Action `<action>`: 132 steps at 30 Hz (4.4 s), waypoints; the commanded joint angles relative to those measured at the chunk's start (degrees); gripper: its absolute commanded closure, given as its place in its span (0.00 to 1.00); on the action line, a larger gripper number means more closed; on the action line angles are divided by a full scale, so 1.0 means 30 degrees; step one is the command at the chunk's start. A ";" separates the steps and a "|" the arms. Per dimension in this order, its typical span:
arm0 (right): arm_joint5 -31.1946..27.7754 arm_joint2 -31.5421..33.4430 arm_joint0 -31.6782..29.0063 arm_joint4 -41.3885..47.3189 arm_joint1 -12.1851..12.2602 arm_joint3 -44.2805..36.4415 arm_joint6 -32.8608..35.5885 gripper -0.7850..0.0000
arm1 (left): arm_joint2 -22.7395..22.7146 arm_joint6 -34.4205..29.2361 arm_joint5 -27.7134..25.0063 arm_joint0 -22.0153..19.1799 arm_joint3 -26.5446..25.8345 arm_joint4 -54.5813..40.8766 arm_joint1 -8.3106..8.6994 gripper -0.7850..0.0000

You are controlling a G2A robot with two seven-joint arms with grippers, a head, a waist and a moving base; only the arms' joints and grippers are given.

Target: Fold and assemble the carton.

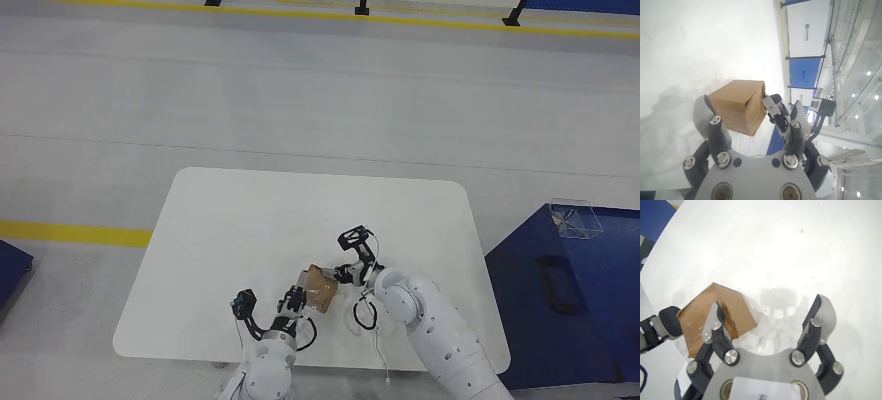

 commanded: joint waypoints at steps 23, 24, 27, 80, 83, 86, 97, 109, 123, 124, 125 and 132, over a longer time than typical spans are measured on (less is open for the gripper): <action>-0.0156 0.2716 -0.1544 0.1092 0.0646 -0.1940 -0.0435 0.00 | 0.0870 0.6789 -0.6350 -0.0687 0.4296 2.4409 0.1517 0.00; -0.0156 0.2716 -0.1544 0.1092 0.0646 -0.1940 -0.0435 0.00 | 0.0676 0.6666 -0.6416 -0.0765 0.4514 2.4869 0.1597 0.00; -0.0156 0.2716 -0.1544 0.1092 0.0646 -0.1940 -0.0435 0.00 | 0.0369 0.5833 -0.6359 -0.1012 0.4990 2.6076 0.1757 0.00; -0.1265 0.6664 -0.3056 0.5539 0.1172 -0.3999 -0.1217 0.00 | 0.0203 -0.4851 -0.4511 -0.0474 0.3261 0.9864 0.0188 1.00; -0.1265 0.6664 -0.3056 0.5539 0.1172 -0.3999 -0.1217 0.00 | -0.0064 -0.6812 -0.4532 -0.0289 0.2913 0.9414 0.0335 0.00; -0.1265 0.6664 -0.3056 0.5539 0.1172 -0.3999 -0.1217 0.00 | -0.0556 -0.7124 -0.4671 0.0343 0.2168 0.9011 0.0487 0.00; -0.1265 0.6664 -0.3056 0.5539 0.1172 -0.3999 -0.1217 0.00 | -0.1580 -0.1323 -0.4421 0.2322 -0.1526 1.0503 0.0665 0.27; -0.1265 0.6664 -0.3056 0.5539 0.1172 -0.3999 -0.1217 0.00 | 0.3190 0.2159 0.0173 -0.1555 0.3922 1.7710 -0.0383 1.00; -0.1265 0.6664 -0.3056 0.5539 0.1172 -0.3999 -0.1217 0.00 | 0.3100 0.1321 0.1127 -0.2415 0.5697 1.8300 -0.0636 1.00; -0.1265 0.6664 -0.3056 0.5539 0.1172 -0.3999 -0.1217 0.00 | 0.3050 0.1423 0.1068 -0.2353 0.5602 1.8068 -0.0658 1.00; -0.1265 0.6664 -0.3056 0.5539 0.1172 -0.3999 -0.1217 0.00 | 0.3030 0.1586 0.1013 -0.2307 0.5466 1.8034 -0.0668 1.00; -0.1265 0.6664 -0.3056 0.5539 0.1172 -0.3999 -0.1217 0.00 | 0.2884 0.1875 0.0622 -0.2089 0.5668 1.7917 -0.0699 1.00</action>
